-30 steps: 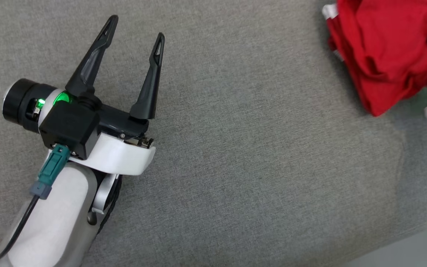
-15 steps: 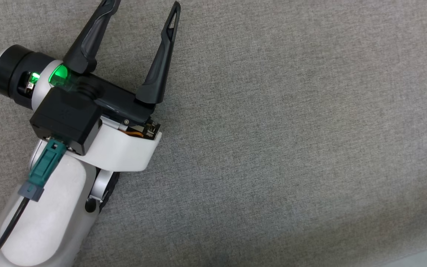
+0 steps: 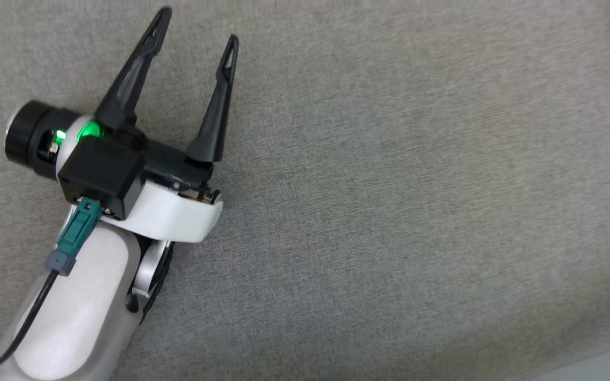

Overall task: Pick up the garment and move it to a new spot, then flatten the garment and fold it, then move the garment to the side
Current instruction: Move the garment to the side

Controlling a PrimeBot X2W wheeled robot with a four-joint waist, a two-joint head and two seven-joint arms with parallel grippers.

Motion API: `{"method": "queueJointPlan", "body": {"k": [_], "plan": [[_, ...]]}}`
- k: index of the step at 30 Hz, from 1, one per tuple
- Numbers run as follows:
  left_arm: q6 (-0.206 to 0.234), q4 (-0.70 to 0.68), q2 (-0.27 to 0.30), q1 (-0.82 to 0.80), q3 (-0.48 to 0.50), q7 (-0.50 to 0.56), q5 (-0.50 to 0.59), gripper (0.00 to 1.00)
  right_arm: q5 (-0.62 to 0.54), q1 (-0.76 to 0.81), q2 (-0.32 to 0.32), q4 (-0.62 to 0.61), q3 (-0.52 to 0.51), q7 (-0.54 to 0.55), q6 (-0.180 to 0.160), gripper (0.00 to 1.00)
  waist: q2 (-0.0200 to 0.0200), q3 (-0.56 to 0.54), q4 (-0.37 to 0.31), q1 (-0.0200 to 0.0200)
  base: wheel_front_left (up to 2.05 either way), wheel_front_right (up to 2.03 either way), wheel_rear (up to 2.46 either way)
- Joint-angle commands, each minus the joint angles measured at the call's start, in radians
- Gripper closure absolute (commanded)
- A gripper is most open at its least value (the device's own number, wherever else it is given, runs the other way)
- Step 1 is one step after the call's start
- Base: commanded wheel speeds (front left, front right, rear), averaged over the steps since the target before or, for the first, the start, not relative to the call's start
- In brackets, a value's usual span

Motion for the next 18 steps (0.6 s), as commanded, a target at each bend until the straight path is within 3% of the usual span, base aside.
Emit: {"method": "queueJointPlan", "body": {"k": [1,8,14,18], "plan": [[0.012,0.009,0.006,0.020,0.011,-0.012,-0.007,0.00,0.001,0.040,-0.002,-0.029,-0.025,-0.006,-0.002,0.00,0.0000,-0.061,-0.009,-0.0001,0.00,0.00,0.00],[0.037,0.051,0.014,0.119,0.030,-0.037,-0.043,0.00,-0.077,0.282,0.074,-0.246,-0.201,-0.006,-0.002,0.00,0.0000,-0.203,-0.017,-0.0001,0.00,0.00,0.00],[0.061,0.071,0.011,0.203,0.040,-0.044,-0.073,0.00,-0.205,0.484,0.201,-0.464,-0.325,-0.006,-0.002,0.00,0.0000,-0.301,-0.001,-0.0001,0.00,0.00,0.00],[0.081,0.084,0.004,0.257,0.053,-0.056,-0.098,0.00,-0.291,0.591,0.290,-0.594,-0.353,-0.006,-0.002,0.00,0.0000,-0.355,0.032,-0.0001,0.00,0.00,0.00]]}}
